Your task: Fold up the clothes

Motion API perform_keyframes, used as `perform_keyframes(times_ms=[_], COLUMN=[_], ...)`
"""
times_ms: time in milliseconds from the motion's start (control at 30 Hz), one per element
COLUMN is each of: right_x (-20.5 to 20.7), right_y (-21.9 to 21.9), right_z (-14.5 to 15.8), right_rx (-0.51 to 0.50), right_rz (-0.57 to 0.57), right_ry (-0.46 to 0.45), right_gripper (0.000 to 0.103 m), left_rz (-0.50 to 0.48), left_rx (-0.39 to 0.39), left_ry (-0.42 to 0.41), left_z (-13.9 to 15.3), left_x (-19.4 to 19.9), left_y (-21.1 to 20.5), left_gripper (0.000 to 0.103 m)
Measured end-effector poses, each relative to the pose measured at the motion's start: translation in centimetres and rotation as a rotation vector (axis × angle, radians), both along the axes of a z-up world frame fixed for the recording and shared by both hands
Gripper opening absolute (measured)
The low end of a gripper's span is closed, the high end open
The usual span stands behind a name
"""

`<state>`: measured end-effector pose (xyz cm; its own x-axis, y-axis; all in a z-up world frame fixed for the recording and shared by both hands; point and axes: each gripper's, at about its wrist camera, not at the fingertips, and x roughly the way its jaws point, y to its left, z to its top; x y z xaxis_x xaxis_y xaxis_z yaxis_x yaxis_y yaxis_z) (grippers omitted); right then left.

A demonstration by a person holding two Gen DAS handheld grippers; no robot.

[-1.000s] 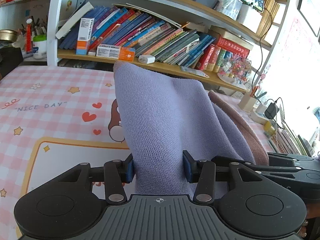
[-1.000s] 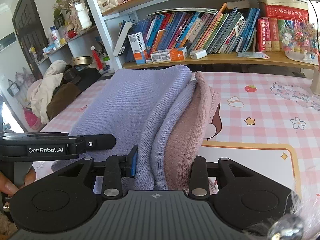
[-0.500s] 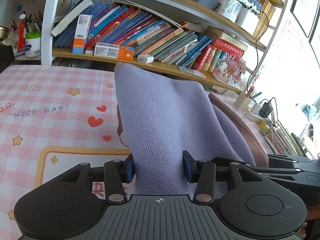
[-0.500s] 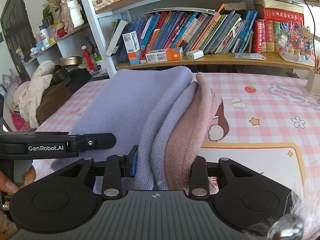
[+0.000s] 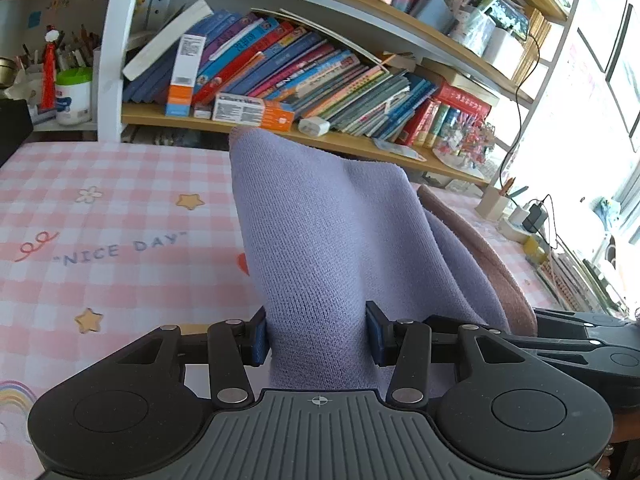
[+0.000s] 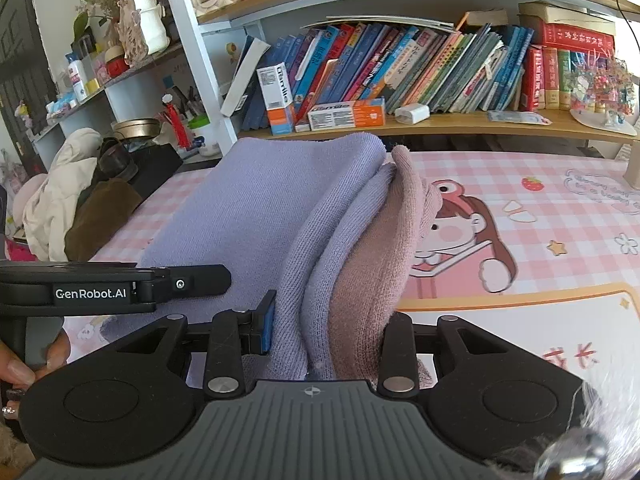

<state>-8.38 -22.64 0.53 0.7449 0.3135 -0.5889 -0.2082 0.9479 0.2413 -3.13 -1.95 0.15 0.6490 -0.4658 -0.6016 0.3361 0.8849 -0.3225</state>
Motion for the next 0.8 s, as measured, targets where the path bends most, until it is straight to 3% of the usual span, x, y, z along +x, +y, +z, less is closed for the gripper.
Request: perform_keyframes(times_ms=[500, 800], right_x=[1.6, 4.2], right_y=[7.5, 9.8], right_z=[-1.5, -1.2], right_rx=[-0.004, -0.036], right_rz=[0.012, 0.046], right_ry=[0.044, 0.028], right_gripper=[0.032, 0.032], left_rz=[0.009, 0.031], left_rx=[-0.006, -0.041], left_ry=[0.050, 0.055], left_z=[-1.8, -2.1], left_x=[1.1, 3.4], left_y=[7.5, 10.0], left_gripper=[0.045, 0.045])
